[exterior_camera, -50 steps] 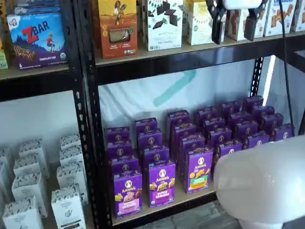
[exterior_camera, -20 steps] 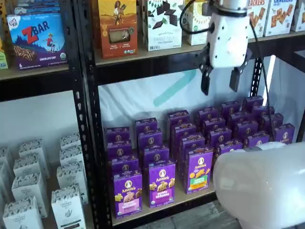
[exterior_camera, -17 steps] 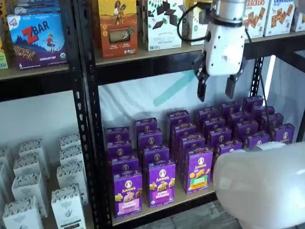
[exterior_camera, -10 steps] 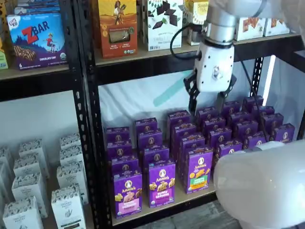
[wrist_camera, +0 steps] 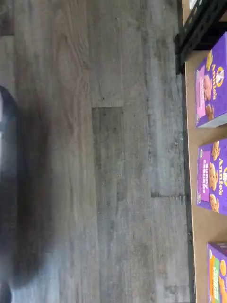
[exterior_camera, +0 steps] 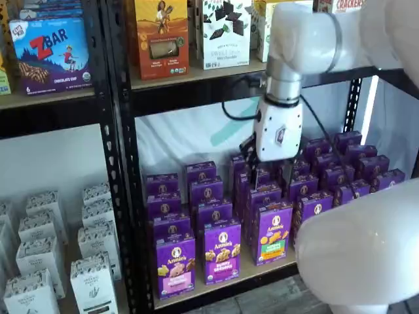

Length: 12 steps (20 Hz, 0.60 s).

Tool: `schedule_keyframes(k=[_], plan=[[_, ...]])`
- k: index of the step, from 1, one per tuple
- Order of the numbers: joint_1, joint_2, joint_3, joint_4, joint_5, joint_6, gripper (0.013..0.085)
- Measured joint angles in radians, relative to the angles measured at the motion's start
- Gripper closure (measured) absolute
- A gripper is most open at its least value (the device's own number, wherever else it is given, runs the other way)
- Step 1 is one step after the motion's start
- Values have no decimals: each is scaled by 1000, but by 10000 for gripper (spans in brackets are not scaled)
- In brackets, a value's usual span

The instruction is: Pick up the purple box with a pink patch in the middle, on the bottom shelf, the first box from the left

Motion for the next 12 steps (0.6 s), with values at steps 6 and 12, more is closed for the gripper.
schedule_keyframes(k=[6, 12], plan=[[41, 117, 69, 6, -183, 25, 130], [66, 259, 110, 32, -369, 22, 130]])
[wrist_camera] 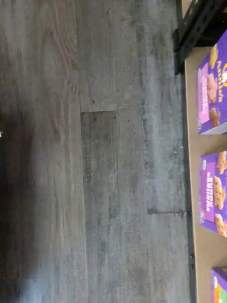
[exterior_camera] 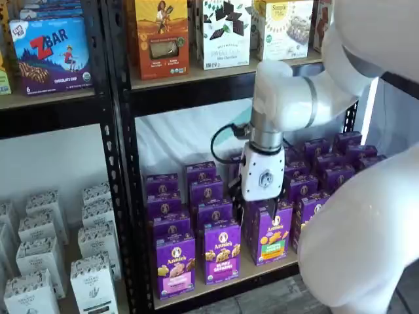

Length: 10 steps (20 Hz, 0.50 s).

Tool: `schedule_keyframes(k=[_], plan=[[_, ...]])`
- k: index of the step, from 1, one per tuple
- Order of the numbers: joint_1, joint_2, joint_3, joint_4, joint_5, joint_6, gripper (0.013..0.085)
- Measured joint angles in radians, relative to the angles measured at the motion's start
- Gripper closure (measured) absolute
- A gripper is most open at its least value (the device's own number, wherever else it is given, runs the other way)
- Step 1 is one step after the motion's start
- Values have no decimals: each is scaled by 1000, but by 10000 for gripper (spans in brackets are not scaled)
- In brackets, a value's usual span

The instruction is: Pick up the purple box with a pink patch in the middle, on the bottom shelf, the first box from the left

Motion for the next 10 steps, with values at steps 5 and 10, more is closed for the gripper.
schedule_keyframes(k=[5, 10], plan=[[12, 134, 4, 9, -139, -6, 130], [20, 268, -24, 19, -238, -13, 130]])
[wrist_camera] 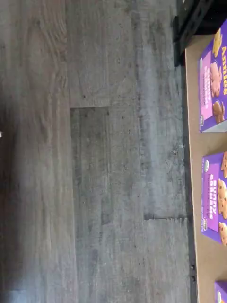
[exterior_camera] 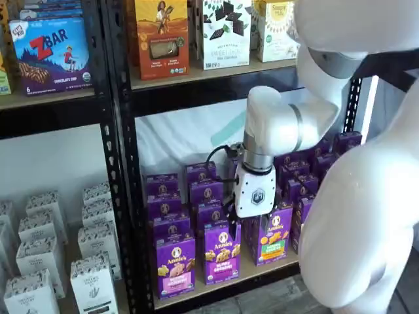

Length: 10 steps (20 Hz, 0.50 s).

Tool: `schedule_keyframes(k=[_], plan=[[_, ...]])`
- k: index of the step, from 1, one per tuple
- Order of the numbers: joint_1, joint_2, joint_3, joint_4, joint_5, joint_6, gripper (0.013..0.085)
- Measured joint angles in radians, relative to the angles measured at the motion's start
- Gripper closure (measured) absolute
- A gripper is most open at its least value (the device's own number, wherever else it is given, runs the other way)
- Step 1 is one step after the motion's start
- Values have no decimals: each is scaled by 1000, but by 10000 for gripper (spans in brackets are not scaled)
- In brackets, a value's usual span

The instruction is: Pick up the purple box with a pink patch in the middle, on the bottom shelf, the first box from the left

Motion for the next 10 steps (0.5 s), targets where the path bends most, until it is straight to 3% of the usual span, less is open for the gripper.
schedule_keyframes(k=[6, 10], plan=[[-1, 153, -69, -58, -87, 44, 130], [3, 249, -135, -8, -109, 1, 130]])
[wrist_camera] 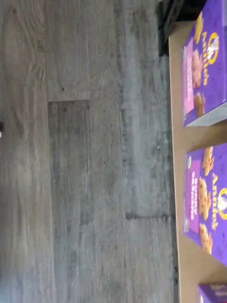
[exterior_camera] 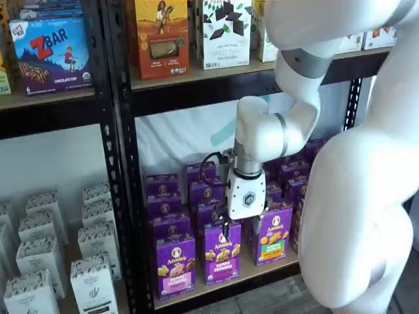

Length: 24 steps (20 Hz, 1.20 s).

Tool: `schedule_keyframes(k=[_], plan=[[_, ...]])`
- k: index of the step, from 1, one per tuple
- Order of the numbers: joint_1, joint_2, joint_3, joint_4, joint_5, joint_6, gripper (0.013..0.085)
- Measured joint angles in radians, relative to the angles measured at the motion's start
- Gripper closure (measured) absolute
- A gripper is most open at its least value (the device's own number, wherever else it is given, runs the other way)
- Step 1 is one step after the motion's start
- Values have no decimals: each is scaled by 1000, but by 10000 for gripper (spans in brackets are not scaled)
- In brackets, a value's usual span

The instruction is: Pick up the purple box with a pink patch in the middle, on the bottom shelf, the first box from the left

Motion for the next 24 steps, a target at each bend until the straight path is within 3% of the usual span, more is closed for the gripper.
schedule_keyframes(k=[3, 6, 13, 17, 24], plan=[[12, 65, -46, 96, -16, -76, 130], [21, 127, -86, 150, -36, -118, 130], [46, 256, -183, 71, -62, -24, 130], [73, 315, -241, 72, -64, 2, 130], [99, 405, -340, 33, -49, 65, 130]])
